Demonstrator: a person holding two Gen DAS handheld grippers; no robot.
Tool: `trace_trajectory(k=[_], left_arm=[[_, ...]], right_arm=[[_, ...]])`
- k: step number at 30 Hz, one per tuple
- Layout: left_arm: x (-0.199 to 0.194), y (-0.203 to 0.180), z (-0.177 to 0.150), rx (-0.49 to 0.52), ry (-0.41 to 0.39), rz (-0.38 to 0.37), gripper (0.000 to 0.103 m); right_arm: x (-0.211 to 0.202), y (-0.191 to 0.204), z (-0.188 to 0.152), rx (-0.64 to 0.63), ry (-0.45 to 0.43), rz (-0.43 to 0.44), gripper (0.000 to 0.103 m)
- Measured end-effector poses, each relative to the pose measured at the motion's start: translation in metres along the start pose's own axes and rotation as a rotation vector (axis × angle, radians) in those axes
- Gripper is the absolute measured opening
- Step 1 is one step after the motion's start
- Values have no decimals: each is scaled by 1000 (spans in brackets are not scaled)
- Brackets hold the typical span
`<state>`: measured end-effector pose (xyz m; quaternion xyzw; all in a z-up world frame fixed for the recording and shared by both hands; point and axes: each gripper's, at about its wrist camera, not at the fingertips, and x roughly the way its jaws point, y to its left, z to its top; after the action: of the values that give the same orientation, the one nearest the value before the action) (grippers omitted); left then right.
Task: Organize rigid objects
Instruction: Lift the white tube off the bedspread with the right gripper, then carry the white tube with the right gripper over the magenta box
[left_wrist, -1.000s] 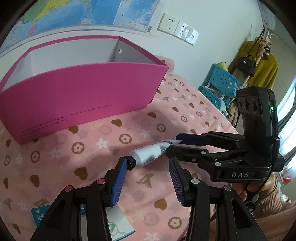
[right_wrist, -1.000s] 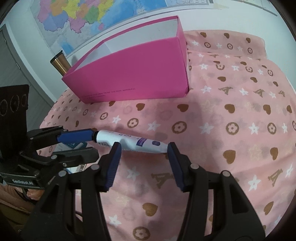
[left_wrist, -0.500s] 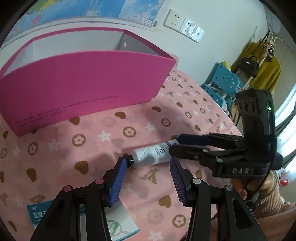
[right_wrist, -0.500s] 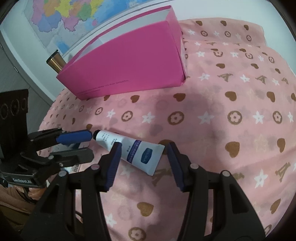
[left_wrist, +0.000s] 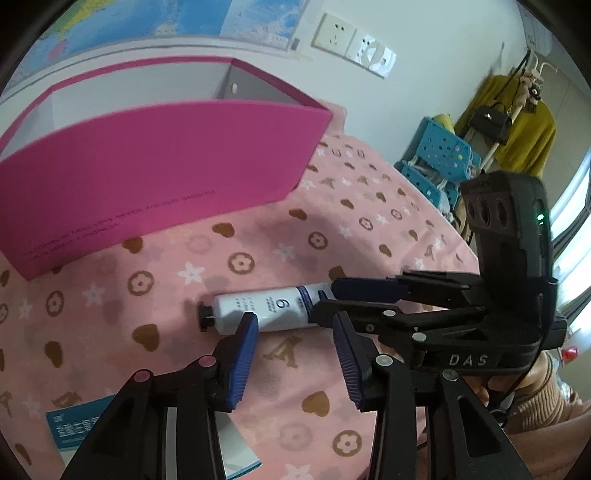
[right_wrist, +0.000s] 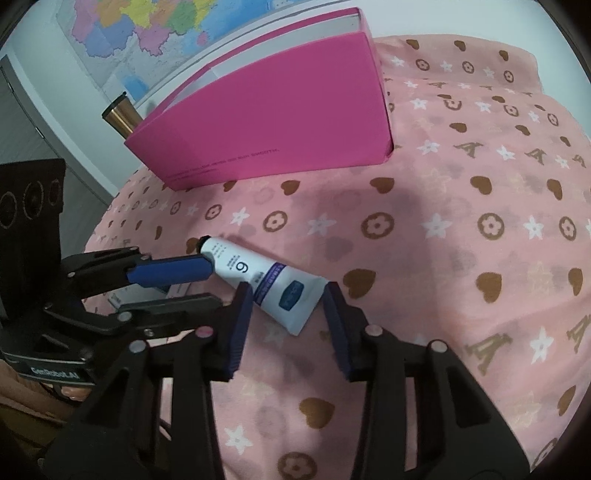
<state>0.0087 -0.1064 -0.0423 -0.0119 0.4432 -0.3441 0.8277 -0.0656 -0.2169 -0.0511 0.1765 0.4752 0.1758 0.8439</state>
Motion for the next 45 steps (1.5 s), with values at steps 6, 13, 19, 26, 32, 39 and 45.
trace_trajectory(k=[6,13,19,26,32,39,45], left_arm=[[-12,21,4,-37,-41,45,44],[6,30,1,-50,13,37,44],[6,23,4,-10,11,66,44],[7,20,3,4,18,82,46],[5,17,1,-3,15,46,45],[11,18,1,-15,36,58,41],[9,23,2,-25,31,40,44]], right_arm=[[-2,-1,-1,8,-1,-5,43],[-2,1,-3,3,-2,-9,43],[-2,2,-3,-2,-5,-17,43],[-1,5,-3,8,-17,-17,48],[-2,6,-2,15,-32,17,48],[-5,6,2,27,-41,4,44],[-11,-12,-3,85,-23,-14,44]])
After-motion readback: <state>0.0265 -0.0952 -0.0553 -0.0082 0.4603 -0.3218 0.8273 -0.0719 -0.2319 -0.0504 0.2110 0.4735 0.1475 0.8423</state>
